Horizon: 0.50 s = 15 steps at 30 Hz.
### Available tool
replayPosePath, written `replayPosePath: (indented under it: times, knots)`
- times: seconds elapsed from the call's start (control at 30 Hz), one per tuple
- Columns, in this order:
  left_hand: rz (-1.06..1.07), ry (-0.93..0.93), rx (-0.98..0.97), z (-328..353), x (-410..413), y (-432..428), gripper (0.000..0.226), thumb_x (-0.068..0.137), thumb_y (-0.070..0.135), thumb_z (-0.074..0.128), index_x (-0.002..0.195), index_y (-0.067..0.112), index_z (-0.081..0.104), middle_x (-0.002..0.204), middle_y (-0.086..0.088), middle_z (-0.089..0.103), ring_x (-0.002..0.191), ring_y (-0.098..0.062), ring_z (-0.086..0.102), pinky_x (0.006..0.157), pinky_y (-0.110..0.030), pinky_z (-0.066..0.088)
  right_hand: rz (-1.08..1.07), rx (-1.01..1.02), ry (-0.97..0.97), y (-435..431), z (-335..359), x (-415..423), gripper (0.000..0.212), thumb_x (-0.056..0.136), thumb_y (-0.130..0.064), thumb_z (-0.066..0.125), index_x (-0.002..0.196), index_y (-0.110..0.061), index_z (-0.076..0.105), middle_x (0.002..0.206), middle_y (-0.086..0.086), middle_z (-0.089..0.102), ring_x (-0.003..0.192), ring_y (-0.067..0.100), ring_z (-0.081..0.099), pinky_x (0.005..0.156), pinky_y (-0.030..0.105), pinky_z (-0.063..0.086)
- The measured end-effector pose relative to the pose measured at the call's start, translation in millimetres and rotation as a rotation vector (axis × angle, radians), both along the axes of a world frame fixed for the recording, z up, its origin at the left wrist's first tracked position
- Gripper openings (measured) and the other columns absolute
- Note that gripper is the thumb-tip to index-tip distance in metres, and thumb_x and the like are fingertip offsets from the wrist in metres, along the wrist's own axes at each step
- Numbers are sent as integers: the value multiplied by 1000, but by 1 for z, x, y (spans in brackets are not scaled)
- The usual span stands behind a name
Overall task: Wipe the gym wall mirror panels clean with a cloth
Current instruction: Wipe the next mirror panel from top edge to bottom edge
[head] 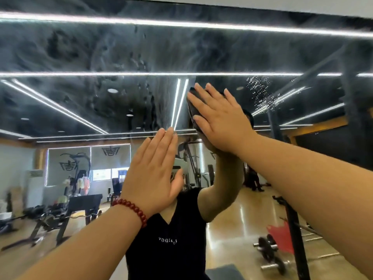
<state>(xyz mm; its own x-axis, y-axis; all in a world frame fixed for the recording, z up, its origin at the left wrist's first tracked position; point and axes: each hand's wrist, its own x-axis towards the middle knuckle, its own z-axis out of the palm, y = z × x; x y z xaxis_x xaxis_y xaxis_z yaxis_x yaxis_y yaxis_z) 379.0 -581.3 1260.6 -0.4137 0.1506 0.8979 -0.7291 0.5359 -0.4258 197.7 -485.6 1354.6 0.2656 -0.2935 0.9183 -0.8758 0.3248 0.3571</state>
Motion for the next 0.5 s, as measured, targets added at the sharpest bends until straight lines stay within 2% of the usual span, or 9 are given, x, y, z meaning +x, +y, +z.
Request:
replayPosePath:
  times: [0.07, 0.17, 0.27, 0.33, 0.4, 0.5]
  knots:
    - [-4, 5, 3, 1, 0, 1, 71, 92, 42, 36, 147, -1, 38, 155, -17, 35, 145, -26, 24, 117, -40, 17, 11, -11, 7, -1, -7, 2, 60, 100, -47, 15, 156, -28, 23, 164, -2, 18, 152, 21, 14, 122, 50, 9]
    - [-14, 0, 29, 1, 1, 2, 70, 91, 41, 37, 148, 0, 39, 156, -16, 34, 145, -25, 24, 119, -40, 13, 12, 124, 216, 4, -43, -11, 55, 102, -47, 23, 155, -29, 25, 163, -2, 22, 151, 21, 17, 121, 48, 10]
    - [-23, -4, 29, 4, 1, 6, 69, 89, 41, 40, 144, -1, 44, 151, -17, 41, 141, -27, 31, 115, -43, 21, -2, 263, 381, 14, -51, -27, 54, 103, -47, 26, 155, -30, 27, 162, -3, 25, 151, 20, 18, 121, 45, 10]
    - [-25, 3, 12, 12, 1, 13, 65, 88, 41, 42, 135, -2, 54, 141, -19, 52, 130, -31, 43, 108, -44, 29, 6, 253, 337, 16, -30, -27, 56, 102, -48, 23, 155, -30, 27, 162, -3, 25, 150, 20, 20, 120, 44, 9]
    - [-35, 16, 18, 26, -2, 20, 58, 87, 40, 43, 126, 1, 59, 130, -17, 58, 120, -32, 50, 101, -43, 33, 26, 174, 174, 16, -2, -23, 61, 99, -51, 14, 156, -31, 22, 164, -3, 19, 152, 21, 15, 121, 45, 7]
    - [8, -9, 19, 51, -9, 23, 59, 88, 43, 40, 130, 4, 57, 134, -15, 55, 126, -30, 45, 107, -41, 32, 25, 64, 51, 11, 17, -20, 65, 95, -52, 8, 157, -33, 18, 165, -4, 15, 153, 20, 10, 121, 46, 3]
